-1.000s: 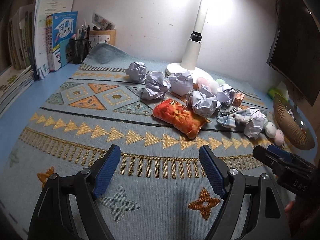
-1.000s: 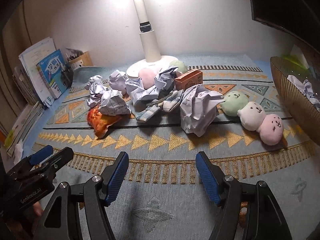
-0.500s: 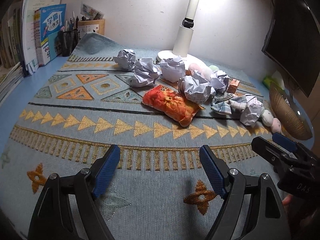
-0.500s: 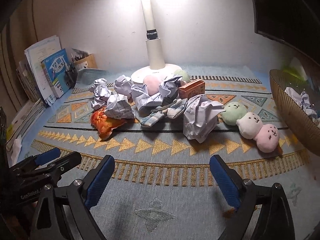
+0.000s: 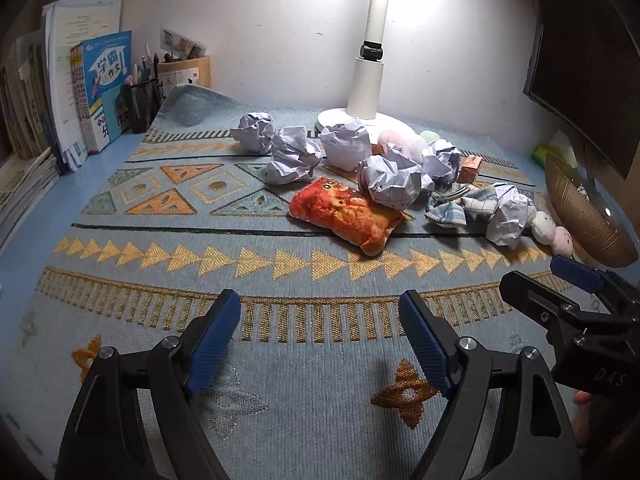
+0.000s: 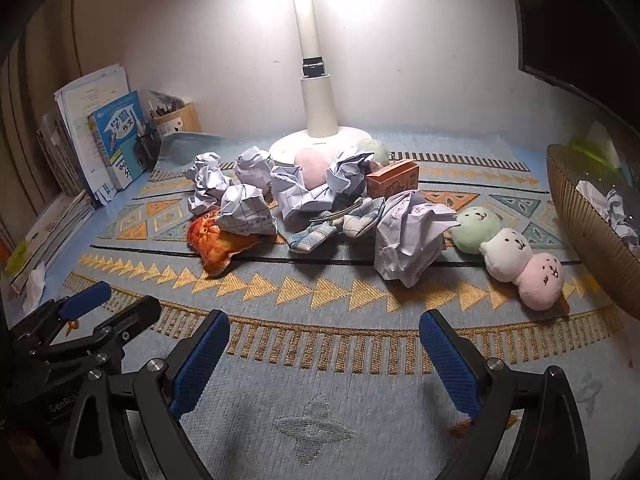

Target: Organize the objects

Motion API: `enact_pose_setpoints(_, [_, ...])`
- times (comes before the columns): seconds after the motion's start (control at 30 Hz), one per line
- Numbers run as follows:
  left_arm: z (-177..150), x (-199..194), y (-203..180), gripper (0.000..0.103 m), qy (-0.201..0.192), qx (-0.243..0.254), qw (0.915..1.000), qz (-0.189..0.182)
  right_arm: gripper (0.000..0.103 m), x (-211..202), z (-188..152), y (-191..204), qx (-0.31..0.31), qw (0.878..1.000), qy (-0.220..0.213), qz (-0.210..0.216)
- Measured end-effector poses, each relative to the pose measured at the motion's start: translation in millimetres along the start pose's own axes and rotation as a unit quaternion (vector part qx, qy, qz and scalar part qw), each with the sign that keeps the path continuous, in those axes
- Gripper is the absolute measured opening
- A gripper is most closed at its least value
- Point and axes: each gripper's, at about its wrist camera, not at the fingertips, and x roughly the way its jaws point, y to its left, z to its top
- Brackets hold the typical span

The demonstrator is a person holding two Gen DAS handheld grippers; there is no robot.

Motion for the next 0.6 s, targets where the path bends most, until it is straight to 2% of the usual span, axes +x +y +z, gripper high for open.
enact_pose_setpoints(0.1, [-1, -9, 3, 0.080, -0.031, -0.013, 0.9991, 0.025, 0.095, -2, 0, 5, -0.013, 1.000, -0.004, -0.005])
enact_pose_setpoints(0.17, [-2, -14, 5, 0.080, -0.044, -0.018, 0.9985, 0.026, 0.095, -2, -1, 6, -0.016, 1.000, -0.005, -0.008])
enact_pose_setpoints(0.33, [1, -17, 15, 0.080, -0.049, -0.042, 0.9976, 0.026, 0.095, 6, 1, 0, -0.002, 0.999, 0.025, -0.019])
enact_pose_setpoints(0.43, [11, -14, 31, 0.080, -0.039, -0.060, 0.9972, 0.022, 0.095, 6, 15, 5, -0.019, 0.998, 0.042, -0.038])
enact_pose_setpoints(0.53, [44, -10, 46, 0.080, -0.035, -0.018, 0.9984, 0.041, 0.095, 7, 41, 16, -0.014, 0.999, 0.046, -0.005])
enact_pose_setpoints(0.6, [68, -6, 54, 0.080, -0.035, -0.009, 0.9992, 0.017, 0.095, 15, 58, 26, -0.001, 0.999, 0.044, 0.024])
